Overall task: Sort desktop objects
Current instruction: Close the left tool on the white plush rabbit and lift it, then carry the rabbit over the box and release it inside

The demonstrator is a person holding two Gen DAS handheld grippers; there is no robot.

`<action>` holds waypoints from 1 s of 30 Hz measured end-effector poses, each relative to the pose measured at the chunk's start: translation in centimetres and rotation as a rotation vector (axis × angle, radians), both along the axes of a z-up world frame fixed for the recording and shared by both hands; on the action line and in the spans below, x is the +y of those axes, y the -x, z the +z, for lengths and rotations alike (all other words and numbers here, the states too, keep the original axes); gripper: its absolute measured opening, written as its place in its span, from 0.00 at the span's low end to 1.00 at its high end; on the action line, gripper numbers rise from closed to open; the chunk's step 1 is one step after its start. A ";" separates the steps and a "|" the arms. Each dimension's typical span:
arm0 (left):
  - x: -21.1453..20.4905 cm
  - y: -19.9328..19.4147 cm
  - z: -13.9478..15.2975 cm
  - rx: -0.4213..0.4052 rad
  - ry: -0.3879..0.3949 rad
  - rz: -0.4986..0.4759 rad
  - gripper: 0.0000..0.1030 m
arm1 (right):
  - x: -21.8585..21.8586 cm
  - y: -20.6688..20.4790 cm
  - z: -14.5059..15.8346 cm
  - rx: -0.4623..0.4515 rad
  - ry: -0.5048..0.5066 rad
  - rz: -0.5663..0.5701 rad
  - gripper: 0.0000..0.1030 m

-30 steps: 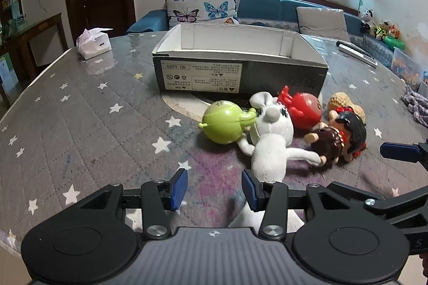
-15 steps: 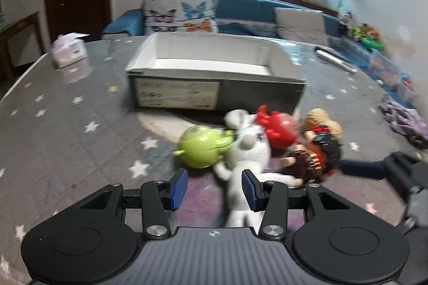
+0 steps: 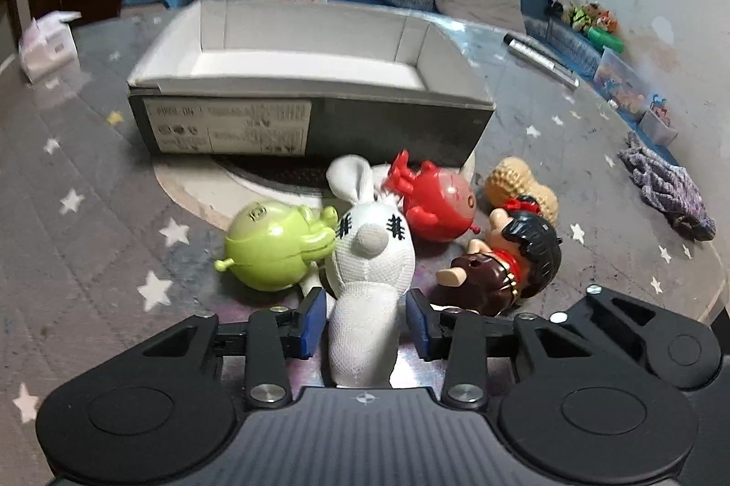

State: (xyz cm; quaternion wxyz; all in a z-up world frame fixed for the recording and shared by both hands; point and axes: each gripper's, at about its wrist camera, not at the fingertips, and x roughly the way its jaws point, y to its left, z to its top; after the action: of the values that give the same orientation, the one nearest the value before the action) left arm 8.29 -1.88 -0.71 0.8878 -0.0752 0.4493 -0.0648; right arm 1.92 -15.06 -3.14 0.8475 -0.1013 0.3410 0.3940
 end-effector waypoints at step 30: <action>2.0 -2.4 6.1 -0.115 0.211 0.019 0.27 | -2.8 -4.0 3.7 0.001 -0.130 -0.080 0.48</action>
State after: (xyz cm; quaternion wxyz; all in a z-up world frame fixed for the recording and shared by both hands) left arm 10.67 0.09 5.43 0.8999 -0.1685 0.3875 -0.1076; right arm 5.95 -17.83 0.55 0.8673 -0.0321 0.3187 0.3809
